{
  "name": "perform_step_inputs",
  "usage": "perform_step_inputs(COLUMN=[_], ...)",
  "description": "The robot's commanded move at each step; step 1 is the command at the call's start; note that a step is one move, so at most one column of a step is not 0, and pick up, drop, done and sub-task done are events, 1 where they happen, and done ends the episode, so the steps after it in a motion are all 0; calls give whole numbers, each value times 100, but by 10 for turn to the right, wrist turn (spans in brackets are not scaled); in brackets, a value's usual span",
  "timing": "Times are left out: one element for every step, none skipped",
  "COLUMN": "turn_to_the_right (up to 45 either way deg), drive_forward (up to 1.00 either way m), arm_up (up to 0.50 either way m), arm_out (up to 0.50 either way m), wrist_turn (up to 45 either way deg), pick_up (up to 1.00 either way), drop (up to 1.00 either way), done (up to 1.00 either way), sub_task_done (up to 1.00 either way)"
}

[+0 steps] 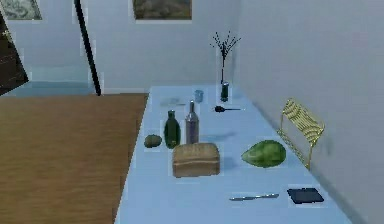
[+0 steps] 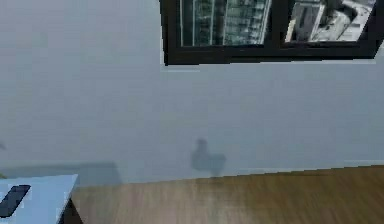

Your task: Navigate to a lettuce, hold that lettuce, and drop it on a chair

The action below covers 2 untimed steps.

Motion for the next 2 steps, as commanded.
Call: perform_step_inputs(turn_to_the_right=[-450, -180], drive_forward=[0, 0], arm_up=[0, 0], arm_out=[0, 0], wrist_turn=[0, 0], pick_up=[0, 0], drop=[0, 0], done=[0, 0], sub_task_done=[0, 0])
